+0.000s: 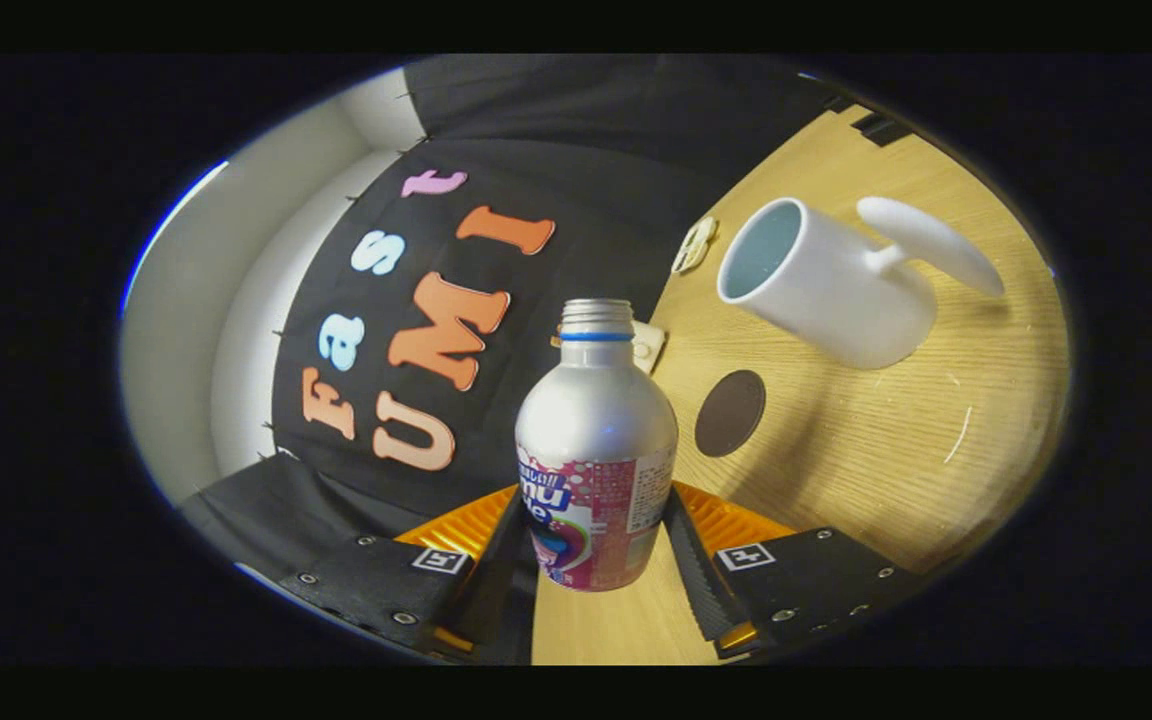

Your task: Take the bottle from table, then pour the juice into the cup, finally place the bottle on the coaster

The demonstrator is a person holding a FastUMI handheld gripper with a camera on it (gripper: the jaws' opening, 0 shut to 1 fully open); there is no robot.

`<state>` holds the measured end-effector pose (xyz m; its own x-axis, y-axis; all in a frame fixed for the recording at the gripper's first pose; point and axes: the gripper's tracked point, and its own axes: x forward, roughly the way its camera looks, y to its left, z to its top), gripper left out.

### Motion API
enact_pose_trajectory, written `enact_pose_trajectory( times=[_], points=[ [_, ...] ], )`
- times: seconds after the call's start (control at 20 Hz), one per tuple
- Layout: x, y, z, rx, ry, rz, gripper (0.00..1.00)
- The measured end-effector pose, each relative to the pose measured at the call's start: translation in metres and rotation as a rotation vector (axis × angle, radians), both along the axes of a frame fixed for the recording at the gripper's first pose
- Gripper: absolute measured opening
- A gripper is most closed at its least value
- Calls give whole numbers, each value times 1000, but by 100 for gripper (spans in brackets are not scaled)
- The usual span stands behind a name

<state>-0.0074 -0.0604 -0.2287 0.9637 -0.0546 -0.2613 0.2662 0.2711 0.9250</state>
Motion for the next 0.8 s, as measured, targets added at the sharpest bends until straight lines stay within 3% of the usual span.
enact_pose_trajectory(
  times=[0.8],
  points=[
    [16, -28, 18, 262, -81, -136, 75]
  ],
)
